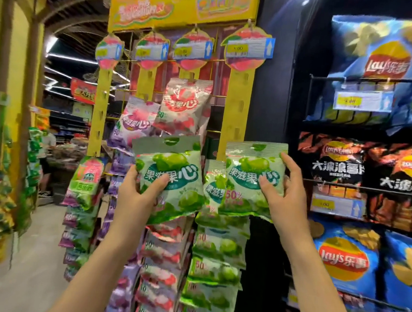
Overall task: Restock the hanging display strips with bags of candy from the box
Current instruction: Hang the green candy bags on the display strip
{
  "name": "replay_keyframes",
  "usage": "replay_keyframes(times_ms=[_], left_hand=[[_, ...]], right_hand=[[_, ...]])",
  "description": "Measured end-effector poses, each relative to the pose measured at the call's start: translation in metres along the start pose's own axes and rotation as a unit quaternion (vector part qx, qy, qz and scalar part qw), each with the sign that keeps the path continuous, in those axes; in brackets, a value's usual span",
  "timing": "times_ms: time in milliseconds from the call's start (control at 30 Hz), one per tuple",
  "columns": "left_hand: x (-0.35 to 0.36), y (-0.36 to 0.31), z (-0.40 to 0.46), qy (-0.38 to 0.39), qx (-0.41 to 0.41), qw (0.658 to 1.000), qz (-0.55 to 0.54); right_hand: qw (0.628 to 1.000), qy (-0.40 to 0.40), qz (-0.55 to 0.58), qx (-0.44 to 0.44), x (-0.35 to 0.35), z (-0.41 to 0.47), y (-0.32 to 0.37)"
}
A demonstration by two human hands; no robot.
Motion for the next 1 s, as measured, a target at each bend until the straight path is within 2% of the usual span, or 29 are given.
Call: replay_keyframes(times_ms=[133,333,700,1000], left_hand=[[0.003,0.001,0.038,0.03,0.05,0.998,-0.012],[0.006,0.01,0.078,0.063,0.076,0.994,-0.05],[-0.002,0.023,0.105,0.146,0.082,0.982,-0.084],[-0.013,0.026,0.108,0.177,0.082,0.976,-0.094]], right_hand=[[0.999,0.003,-0.014,-0.028,0.014,0.031,0.002],[0.999,0.001,-0.032,-0.039,0.03,0.067,0.005],[0.986,-0.065,-0.15,0.025,0.039,0.063,0.003],[0.97,-0.093,-0.211,0.072,0.046,0.04,0.005]])
Point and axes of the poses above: each hand's wrist, its own z-axis towards the middle knuckle, its own x-axis out of the palm, y = z × x, the point moved 2 cm from there along z, towards the middle knuckle, and after that the axes turned 10 degrees about y, right-handed, at the moved point
